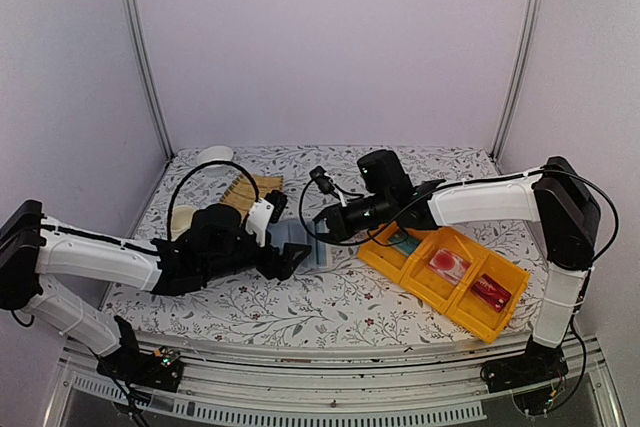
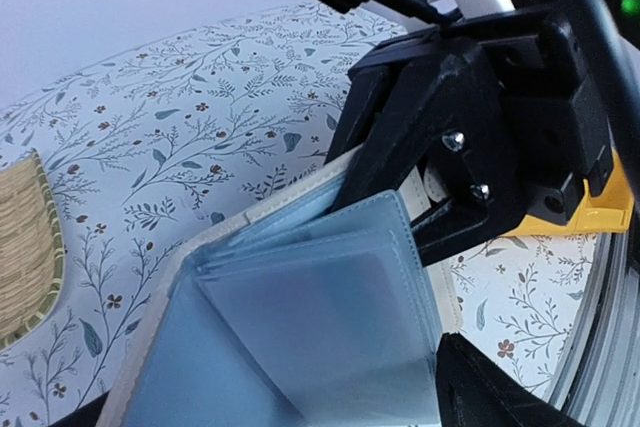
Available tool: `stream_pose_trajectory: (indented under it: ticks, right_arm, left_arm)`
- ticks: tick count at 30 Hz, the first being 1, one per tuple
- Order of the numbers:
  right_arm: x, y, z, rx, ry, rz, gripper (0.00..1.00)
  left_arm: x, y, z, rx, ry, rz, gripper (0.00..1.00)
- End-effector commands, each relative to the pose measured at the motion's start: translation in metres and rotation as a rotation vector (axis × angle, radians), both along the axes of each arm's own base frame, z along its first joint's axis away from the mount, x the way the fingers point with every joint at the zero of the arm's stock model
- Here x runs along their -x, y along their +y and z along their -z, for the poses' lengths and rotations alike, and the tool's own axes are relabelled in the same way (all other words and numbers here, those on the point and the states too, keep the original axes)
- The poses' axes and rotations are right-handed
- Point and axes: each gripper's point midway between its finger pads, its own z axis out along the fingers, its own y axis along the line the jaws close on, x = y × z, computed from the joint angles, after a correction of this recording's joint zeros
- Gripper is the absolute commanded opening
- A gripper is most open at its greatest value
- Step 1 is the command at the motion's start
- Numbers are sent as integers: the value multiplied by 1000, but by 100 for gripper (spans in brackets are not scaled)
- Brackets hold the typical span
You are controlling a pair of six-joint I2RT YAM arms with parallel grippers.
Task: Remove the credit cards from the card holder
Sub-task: Flip the card slot into the card holder.
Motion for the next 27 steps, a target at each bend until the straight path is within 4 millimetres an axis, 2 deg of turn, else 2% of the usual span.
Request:
stream_pose_trajectory:
  ticks: [1,5,14,19,27]
  right_arm:
    - [-6,4,-10,-19,-31,2,2]
    - [-2,3,-15,-30,-42,-22,2]
    - [4,2,-26,-62,-65,-76,2]
    - [10,1,-31,-76,-74,-109,2]
    - [28,2,-34,-128,-60,-234,2]
  left_arm:
    - [-6,-4,4,-53,8,-35,79]
    - [-9,7,5,-57,14,-88,68]
    - [-2,18,0,-7,31,-101,57]
    - [1,25,1,49,62,-85,58]
    - [19,34,-18,212,66,45,58]
